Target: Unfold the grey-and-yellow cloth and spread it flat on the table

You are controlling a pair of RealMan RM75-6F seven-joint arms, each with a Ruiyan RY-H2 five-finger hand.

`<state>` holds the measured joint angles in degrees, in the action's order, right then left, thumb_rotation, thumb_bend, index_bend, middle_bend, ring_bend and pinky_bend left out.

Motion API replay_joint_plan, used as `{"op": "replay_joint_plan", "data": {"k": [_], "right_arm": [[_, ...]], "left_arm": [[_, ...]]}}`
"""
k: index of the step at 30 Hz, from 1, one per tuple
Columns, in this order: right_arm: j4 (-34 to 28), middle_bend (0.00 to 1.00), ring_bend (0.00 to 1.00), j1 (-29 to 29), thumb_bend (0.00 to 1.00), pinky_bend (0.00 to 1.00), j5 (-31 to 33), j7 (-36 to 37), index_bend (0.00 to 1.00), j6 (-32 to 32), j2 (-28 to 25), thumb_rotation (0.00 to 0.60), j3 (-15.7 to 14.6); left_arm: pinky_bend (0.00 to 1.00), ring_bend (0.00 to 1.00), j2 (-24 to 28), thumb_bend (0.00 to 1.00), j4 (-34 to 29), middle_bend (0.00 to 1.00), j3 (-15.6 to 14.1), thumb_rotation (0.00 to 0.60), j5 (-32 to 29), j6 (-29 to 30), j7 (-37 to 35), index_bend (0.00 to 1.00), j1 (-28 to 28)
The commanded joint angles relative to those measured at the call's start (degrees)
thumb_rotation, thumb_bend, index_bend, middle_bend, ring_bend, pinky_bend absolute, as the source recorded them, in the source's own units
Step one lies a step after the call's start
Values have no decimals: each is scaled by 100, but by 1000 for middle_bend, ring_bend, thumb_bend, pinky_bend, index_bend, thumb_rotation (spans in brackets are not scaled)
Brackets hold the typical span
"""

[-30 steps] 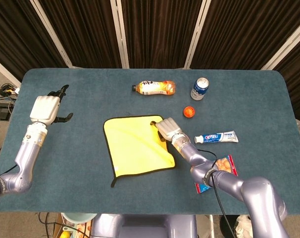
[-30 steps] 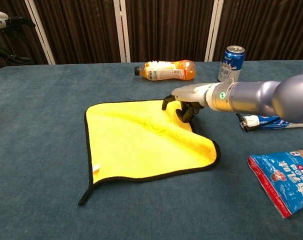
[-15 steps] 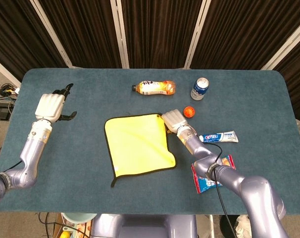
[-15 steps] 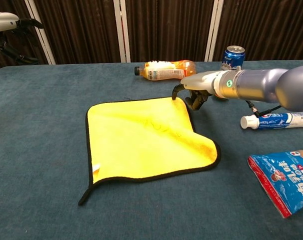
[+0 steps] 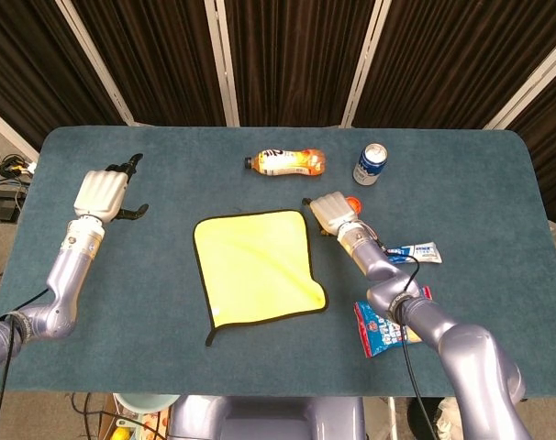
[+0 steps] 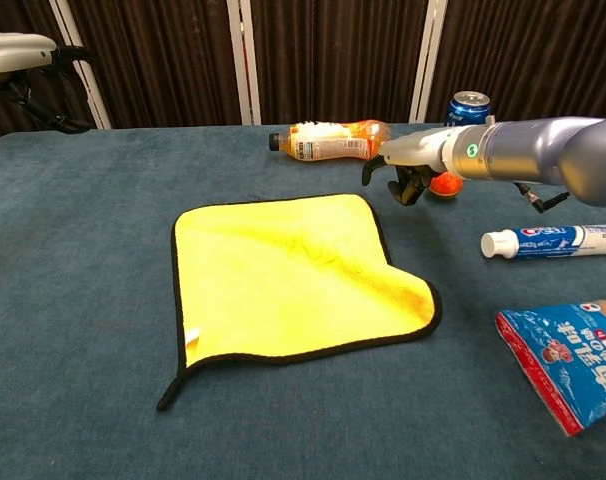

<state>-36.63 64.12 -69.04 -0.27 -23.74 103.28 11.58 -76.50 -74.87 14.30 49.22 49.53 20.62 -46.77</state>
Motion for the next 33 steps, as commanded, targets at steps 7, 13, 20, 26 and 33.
{"op": "replay_joint_plan", "data": {"k": [7,13,20,26,33], "right_arm": [[-1313,1000,1000,-362,779,1000,101,-522,185,-717,-559,600,-11],[-2122,1000,1000,-597,778,1000,708,-1327,185,-1057,-652,600,-52],[-2604,1000,1000,-737,774,1000,1310,-2038,185,-1386,-577,600,-164],[-2936,1000,1000,-873,768,1000,1542,-2403,185,-1668,-584,600,-312],[-3209,1000,1000,-1013,759,1000,1578,-2374,185,-1697,-676,600,-423]], "left_arm": [[490,223,186,272,-299,229,-64,582,315,161,-232,0,128],[490,223,333,272,-525,229,-149,582,572,230,-392,0,234],[490,223,459,272,-649,229,-211,584,796,237,-551,0,298],[491,223,478,272,-571,230,-250,585,859,133,-680,0,307],[491,223,504,272,-551,231,-268,585,855,106,-661,0,300]]}}
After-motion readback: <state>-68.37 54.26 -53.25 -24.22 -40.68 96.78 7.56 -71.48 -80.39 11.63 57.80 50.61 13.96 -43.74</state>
